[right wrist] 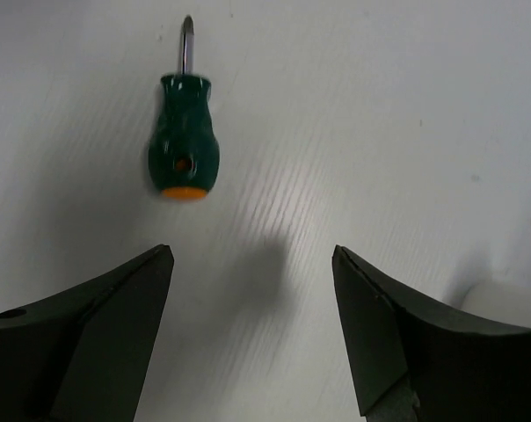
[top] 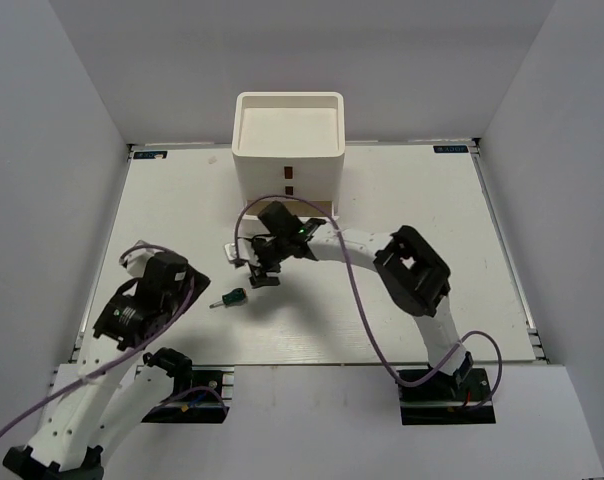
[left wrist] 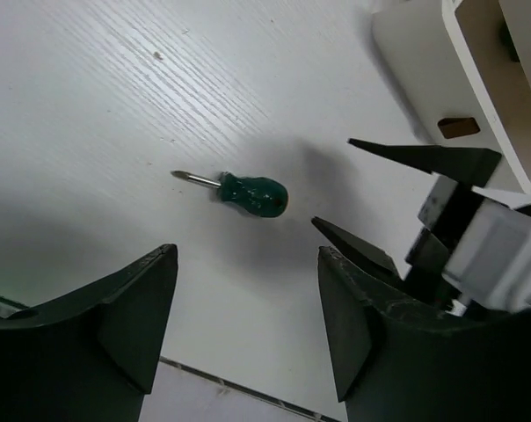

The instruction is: Sort the tools into containers

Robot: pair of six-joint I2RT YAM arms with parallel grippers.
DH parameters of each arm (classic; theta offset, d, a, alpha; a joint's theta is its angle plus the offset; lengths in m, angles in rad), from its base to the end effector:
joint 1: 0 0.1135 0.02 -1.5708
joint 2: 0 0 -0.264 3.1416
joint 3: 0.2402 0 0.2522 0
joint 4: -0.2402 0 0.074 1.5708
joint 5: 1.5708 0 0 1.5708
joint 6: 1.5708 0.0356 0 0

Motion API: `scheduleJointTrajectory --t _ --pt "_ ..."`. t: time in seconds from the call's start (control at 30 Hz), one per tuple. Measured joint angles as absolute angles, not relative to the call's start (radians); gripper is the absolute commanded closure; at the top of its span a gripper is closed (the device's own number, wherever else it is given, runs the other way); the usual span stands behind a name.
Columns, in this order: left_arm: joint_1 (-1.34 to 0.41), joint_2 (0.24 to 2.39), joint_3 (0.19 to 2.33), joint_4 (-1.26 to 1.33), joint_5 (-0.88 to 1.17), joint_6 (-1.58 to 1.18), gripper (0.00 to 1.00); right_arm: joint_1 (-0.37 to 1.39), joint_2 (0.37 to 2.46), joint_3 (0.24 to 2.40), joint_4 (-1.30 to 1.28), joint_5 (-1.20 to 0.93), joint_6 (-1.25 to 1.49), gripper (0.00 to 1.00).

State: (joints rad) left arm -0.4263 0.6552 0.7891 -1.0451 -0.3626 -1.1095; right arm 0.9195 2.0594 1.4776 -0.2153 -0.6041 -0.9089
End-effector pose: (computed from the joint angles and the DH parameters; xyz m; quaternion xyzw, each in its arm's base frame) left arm 0.1064 -0.0345 0.2817 -0.3668 0.8573 -0.0986 0.3477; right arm 0.2590 0.3731 0.1882 -0.7688 0.4508 0.2774 0.3587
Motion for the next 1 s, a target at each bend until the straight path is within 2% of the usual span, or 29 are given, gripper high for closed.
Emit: scheduleJointTrajectory --t 0.1,0.43,0.63,0.73,0.77,0.87,0.9,0.97,1.0 --pt "-0.426 0.590 0.793 -1.116 -0.387 -1.133 0.25 0.966 2.130 1.557 -0.226 -0.599 -0.915 0.21" --pt "-0.426 0.550 0.799 -1.238 -0.424 -1.180 0.25 1.048 2.135 1.559 -0.287 -0.604 -0.929 0.21" --pt "-0.426 0.513 0.804 -1.293 -0.432 -1.206 0.25 1.090 2.181 1.570 -0.274 -0.542 -0.904 0.26" --pt "-0.426 0.505 0.812 -1.313 -0.433 -1.216 0.25 1.103 2.211 1.604 -0.257 -0.518 -0.875 0.32" --pt "-0.426 0.502 0.813 -1.317 -0.434 -1.218 0.25 1.106 2.215 1.610 -0.251 -0.509 -0.871 0.34" --pt "-0.426 0.498 0.814 -1.327 -0.434 -1.222 0.25 1.111 2.219 1.614 -0.240 -0.477 -0.867 0.61" --pt "-0.426 0.498 0.814 -1.327 -0.434 -1.223 0.25 1.110 2.219 1.614 -0.238 -0.472 -0.868 0.80" --pt "-0.426 0.498 0.814 -1.325 -0.433 -1.224 0.25 1.107 2.218 1.615 -0.233 -0.459 -0.867 1.00" --pt "-0.426 0.498 0.814 -1.323 -0.432 -1.224 0.25 1.105 2.217 1.614 -0.233 -0.454 -0.863 1.00"
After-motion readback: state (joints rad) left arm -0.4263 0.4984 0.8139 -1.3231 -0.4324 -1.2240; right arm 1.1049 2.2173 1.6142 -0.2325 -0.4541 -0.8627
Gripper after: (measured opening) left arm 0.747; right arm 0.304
